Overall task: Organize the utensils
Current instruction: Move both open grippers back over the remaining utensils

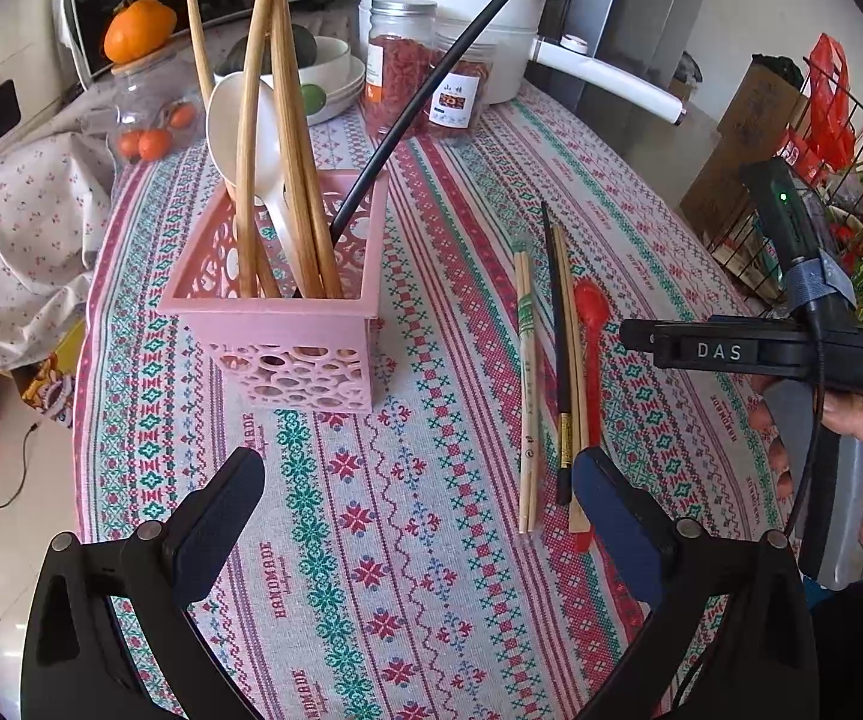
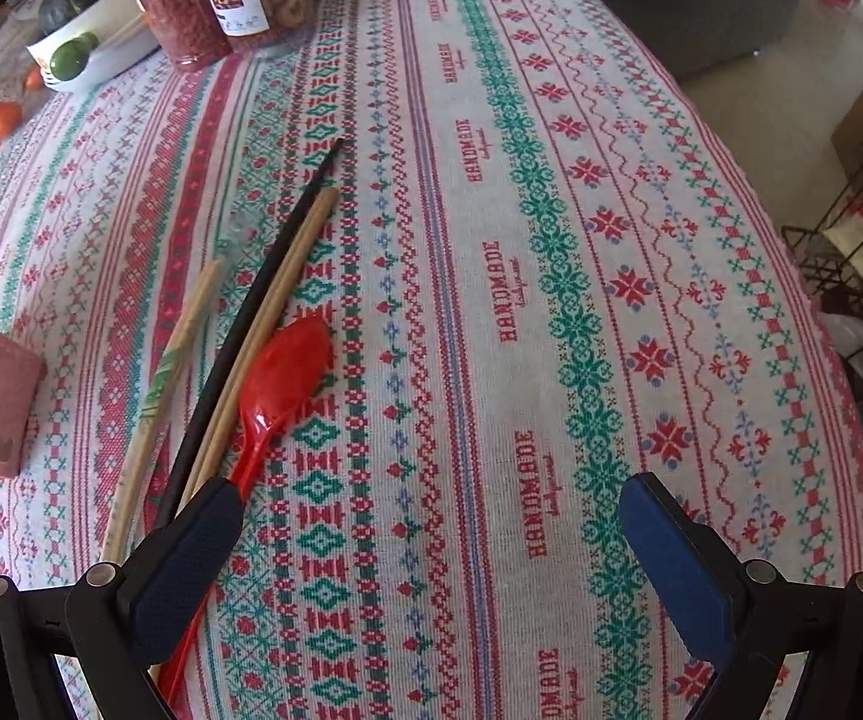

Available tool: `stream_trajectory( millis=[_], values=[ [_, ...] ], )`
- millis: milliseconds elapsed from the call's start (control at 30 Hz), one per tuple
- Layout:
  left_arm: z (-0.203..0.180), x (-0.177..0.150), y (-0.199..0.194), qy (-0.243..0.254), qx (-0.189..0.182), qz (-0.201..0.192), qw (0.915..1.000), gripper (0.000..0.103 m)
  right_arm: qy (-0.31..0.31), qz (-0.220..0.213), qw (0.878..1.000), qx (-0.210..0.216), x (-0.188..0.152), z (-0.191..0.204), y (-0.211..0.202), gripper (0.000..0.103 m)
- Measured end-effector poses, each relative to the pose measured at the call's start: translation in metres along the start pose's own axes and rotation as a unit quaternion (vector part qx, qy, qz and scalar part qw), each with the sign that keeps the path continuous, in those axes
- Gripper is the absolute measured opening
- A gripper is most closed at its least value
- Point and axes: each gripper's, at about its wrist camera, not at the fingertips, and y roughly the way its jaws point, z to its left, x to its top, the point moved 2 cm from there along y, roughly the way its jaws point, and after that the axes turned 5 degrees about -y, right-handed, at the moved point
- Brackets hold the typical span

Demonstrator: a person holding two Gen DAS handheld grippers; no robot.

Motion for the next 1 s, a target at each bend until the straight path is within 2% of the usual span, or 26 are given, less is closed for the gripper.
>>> stream_trajectory(
  millis=[233,367,467,567,733,933,1000],
  values=[
    [0.005,-0.002,0.000,0.004,0.000,0.001,1.0000,0.103,0.012,0.016,1.000,-0.009,0.005,0.013,0.017,0.103],
    [0.003,-0.002,0.001,0.009,0.000,0.004,1.0000,0.103,0.005,0.011,0.999,-0.041,0.008,0.020,0.023,0.103],
    [-0.002,-0.004,0.002,0.016,0.001,0.006,0.9999,0.103,0.020,0.015,0.999,-0.046,0.011,0.025,0.027,0.103],
    [-0.009,-0.006,0.004,0.025,-0.003,0.007,0.9997,0.103,0.021,0.024,0.999,-0.044,0.010,0.029,0.029,0.103],
    [-0.027,-0.007,0.013,0.046,-0.003,0.030,0.9985,0.103,-0.014,0.032,0.999,-0.027,-0.003,0.029,0.023,0.103],
    [-0.046,0.000,0.024,0.071,0.018,0.041,0.9964,0.103,-0.033,0.022,0.999,-0.019,-0.019,0.016,0.005,0.083],
    [-0.052,0.002,0.027,0.075,0.025,0.045,0.9958,0.103,-0.036,0.022,0.999,-0.016,-0.021,0.013,-0.001,0.069]
  ],
)
